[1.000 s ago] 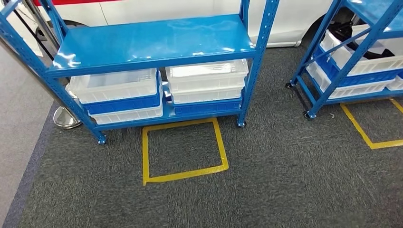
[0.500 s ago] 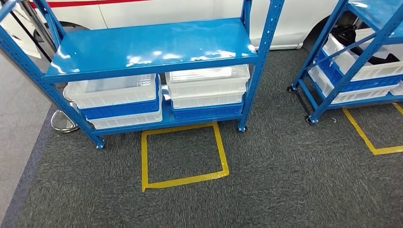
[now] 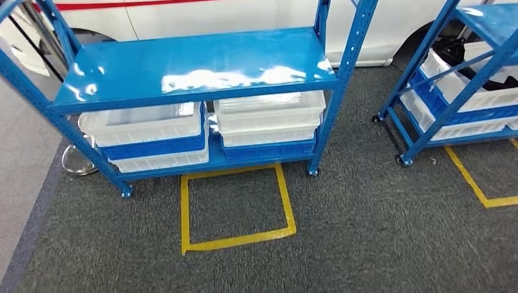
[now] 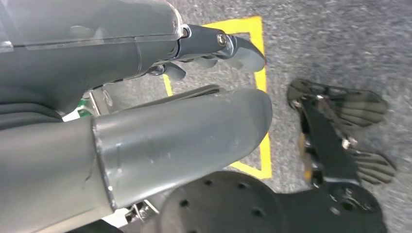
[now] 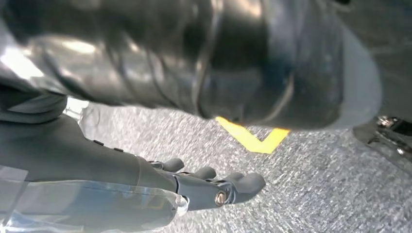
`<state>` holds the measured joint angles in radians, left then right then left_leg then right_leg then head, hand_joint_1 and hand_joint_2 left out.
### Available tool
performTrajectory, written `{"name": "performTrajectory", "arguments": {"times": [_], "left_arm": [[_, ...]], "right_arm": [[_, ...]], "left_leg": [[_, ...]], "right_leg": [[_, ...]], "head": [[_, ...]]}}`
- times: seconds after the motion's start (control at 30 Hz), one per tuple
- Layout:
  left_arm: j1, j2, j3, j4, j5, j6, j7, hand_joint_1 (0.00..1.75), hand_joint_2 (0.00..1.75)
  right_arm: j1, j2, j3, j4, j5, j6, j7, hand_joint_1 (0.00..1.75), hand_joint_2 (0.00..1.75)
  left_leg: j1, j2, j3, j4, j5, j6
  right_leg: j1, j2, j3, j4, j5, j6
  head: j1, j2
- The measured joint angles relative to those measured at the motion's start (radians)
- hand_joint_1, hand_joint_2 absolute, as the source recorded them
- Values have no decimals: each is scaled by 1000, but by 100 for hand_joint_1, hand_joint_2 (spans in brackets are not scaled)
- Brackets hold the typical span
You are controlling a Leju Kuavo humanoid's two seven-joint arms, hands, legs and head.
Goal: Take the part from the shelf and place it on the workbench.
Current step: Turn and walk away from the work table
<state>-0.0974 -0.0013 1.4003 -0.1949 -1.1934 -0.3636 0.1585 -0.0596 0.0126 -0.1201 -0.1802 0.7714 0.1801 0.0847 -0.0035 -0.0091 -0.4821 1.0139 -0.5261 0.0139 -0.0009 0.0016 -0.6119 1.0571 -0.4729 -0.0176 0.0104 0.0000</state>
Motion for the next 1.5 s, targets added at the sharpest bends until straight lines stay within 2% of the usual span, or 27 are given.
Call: {"name": "performTrajectory", "arguments": {"times": [0.07, 0.1, 0.13, 0.23, 0.27, 0.3, 0.37, 0.4, 0.43, 0.5, 0.6, 0.67, 0.73, 0.77, 0.8, 0.83, 0.9, 0.97, 1.1, 1.13, 1.2, 1.27, 1.3, 1.33, 1.43, 1.47, 1.5], "left_arm": [[-2, 0, 0, 0, 0, 0, 2, 0, 0], [-3, -1, 0, 0, 0, 0, 2, 0, 0], [-4, -1, 0, 0, 0, 0, 3, 0, 0], [-5, -1, 0, 1, 0, 1, 3, 0, 0], [-4, -1, 0, 1, 0, 1, 4, 0, 0], [-4, -1, 0, 1, 0, 1, 4, 0, 0], [-2, 0, 0, 1, 0, 0, 5, 0, 0], [-1, 0, 0, 1, 0, 0, 5, 0, 0], [0, 1, 0, 1, 0, 0, 5, 0, 0], [1, 3, 0, 1, 1, 1, 6, 0, 0], [1, 5, 0, 1, 2, 2, 6, 0, 0], [-2, 4, 0, 1, 3, 1, 7, 0, 0], [-5, 4, 0, 1, 3, 1, 8, 0, 0], [-6, 4, 0, 1, 3, 1, 8, 0, 0], [-5, 3, 0, 1, 3, 1, 9, 0, 0], [-5, 3, 0, 1, 3, 1, 10, 0, 0], [-3, 2, 0, 1, 3, 1, 12, 0, 0], [-5, 2, 0, 1, 3, 2, 12, 0, 0], [-11, 1, 0, 1, 3, 2, 12, 0, 0], [-12, 1, 0, 2, 3, 1, 12, 0, 0], [-12, 1, 0, 2, 3, 1, 12, 0, 0], [-12, 1, 0, 2, 3, 2, 13, 0, 0], [-11, 1, 0, 2, 3, 2, 14, 0, 0], [-10, 1, 0, 2, 3, 2, 14, 0, 0], [-6, 4, 0, 2, 3, 3, 15, 0, 0], [-5, 5, 0, 2, 3, 3, 15, 0, 0], [-4, 7, 0, 2, 3, 3, 15, 0, 0]], "right_arm": [[-1, 2, -1, 0, -1, 0, 4, 0, 0], [-2, 3, -1, 0, -1, 0, 5, 0, 0], [-2, 4, -1, -1, -1, 1, 5, 0, 0], [-2, 4, -1, -1, -1, 7, 4, 0, 0], [-2, 4, -1, -1, -1, 9, 4, 0, 0], [-2, 4, -1, -1, -1, 10, 3, 0, 0], [-2, 5, -1, -1, 0, 11, 2, 0, 0], [-1, 6, -1, 0, 0, 12, 1, 0, 0], [-2, 7, -1, 0, 0, 12, 1, 0, 0], [-4, 9, -2, 0, 0, 12, 2, 0, 0], [-7, 9, -2, -1, 0, 12, 3, 0, 0], [-9, 8, -2, -1, 0, 12, 5, 0, 0], [-11, 8, -4, -1, 0, 12, 7, 0, 0], [-11, 8, -4, -1, 0, 12, 9, 0, 0], [-11, 8, -5, -1, 0, 12, 10, 0, 0], [-9, 8, -6, -1, 0, 12, 12, 0, 0], [-4, 6, -7, -1, 0, 12, 13, 0, 0], [-2, 6, -8, -1, 0, 12, 14, 0, 0], [-5, 7, -8, -2, 0, 12, 14, 0, 0], [-5, 7, -9, -2, 0, 12, 15, 0, 0], [-5, 8, -9, -2, 0, 12, 18, 0, 0], [-6, 7, -9, -2, 0, 12, 20, 0, 87], [-6, 7, -9, -2, 0, 12, 20, 0, 131], [-6, 7, -9, -2, 0, 12, 21, 0, 175], [-4, 11, -9, -1, 0, 13, 22, 0, 175], [-5, 12, -9, -1, 0, 13, 22, 0, 175], [-6, 14, -9, -1, 0, 13, 23, 0, 175]], "left_leg": [[-1, 1, 1, 21, -4, -11], [0, 2, -12, 50, -11, -15], [2, 2, -38, 96, -27, -20], [9, 3, -150, 258, -92, -34], [11, 4, -174, 275, -93, -36], [12, 4, -182, 257, -72, -36], [11, 5, -158, 142, 20, -27], [7, 6, -144, 88, 53, -20], [3, 8, -133, 48, 69, -13], [-5, 9, -123, 23, 67, 0], [-1, 6, -83, -3, 72, 19], [3, 6, -62, -13, 65, 29], [2, 5, -51, -13, 52, 34], [3, 4, -42, -13, 44, 33], [3, 2, -31, -13, 35, 32], [4, 1, -17, -13, 25, 29], [4, -1, 9, -11, 2, 21], [2, -1, 21, -10, -18, 7], [2, 1, 33, 14, -34, -15], [4, 2, 17, 48, -42, -20], [8, 3, -56, 166, -75, -30], [10, 3, -138, 261, -114, -37], [10, 3, -162, 267, -114, -36], [10, 3, -169, 240, -91, -33], [1, 4, -151, 83, 50, -6], [-4, 4, -145, 52, 78, 3], [-9, 4, -143, 37, 88, 11]], "right_leg": [[-6, 0, 18, -8, 2, -13], [-8, -1, 29, -12, -1, -19], [-10, -2, 39, -16, -5, -23], [-10, -2, 57, -19, -22, -28], [-10, -2, 65, -19, -30, -28], [-10, -1, 76, -19, -38, -26], [-9, -2, 99, -19, -56, -22], [-9, -2, 109, -19, -64, -19], [-9, -2, 114, -20, -72, -14], [-9, -2, 125, -19, -77, -1], [-9, -1, 130, 18, -78, 14], [-11, -1, 78, 107, -107, 19], [-12, -1, -4, 211, -154, 25], [-13, -1, -34, 236, -164, 27], [-13, -1, -50, 232, -154, 29], [-13, -1, -50, 196, -121, 29], [-11, -1, -29, 83, -29, 25], [-7, 0, -17, 18, 14, 14], [-8, 1, 9, 1, 2, -13], [-9, 0, 21, -4, -2, -19], [-10, -1, 40, -11, -13, -25], [-10, 0, 60, -13, -30, -26], [-10, 1, 73, -13, -41, -25], [-9, 2, 88, -13, -52, -24], [-5, 1, 127, -15, -83, -18], [-6, 2, 133, -17, -92, -13], [-6, 3, 141, -16, -97, -7]], "head": [[0, 0], [0, 0], [0, 0], [0, 0], [0, 0], [0, 0], [0, 0], [0, 0], [0, 0], [1, 0], [1, 0], [1, 0], [1, 0], [1, 0], [1, 0], [1, 0], [1, 0], [0, 0], [0, 0], [-1, 0], [-2, 0], [-2, 0], [-2, 0], [-2, 0], [-1, 0], [-1, 0], [0, 0]]}}
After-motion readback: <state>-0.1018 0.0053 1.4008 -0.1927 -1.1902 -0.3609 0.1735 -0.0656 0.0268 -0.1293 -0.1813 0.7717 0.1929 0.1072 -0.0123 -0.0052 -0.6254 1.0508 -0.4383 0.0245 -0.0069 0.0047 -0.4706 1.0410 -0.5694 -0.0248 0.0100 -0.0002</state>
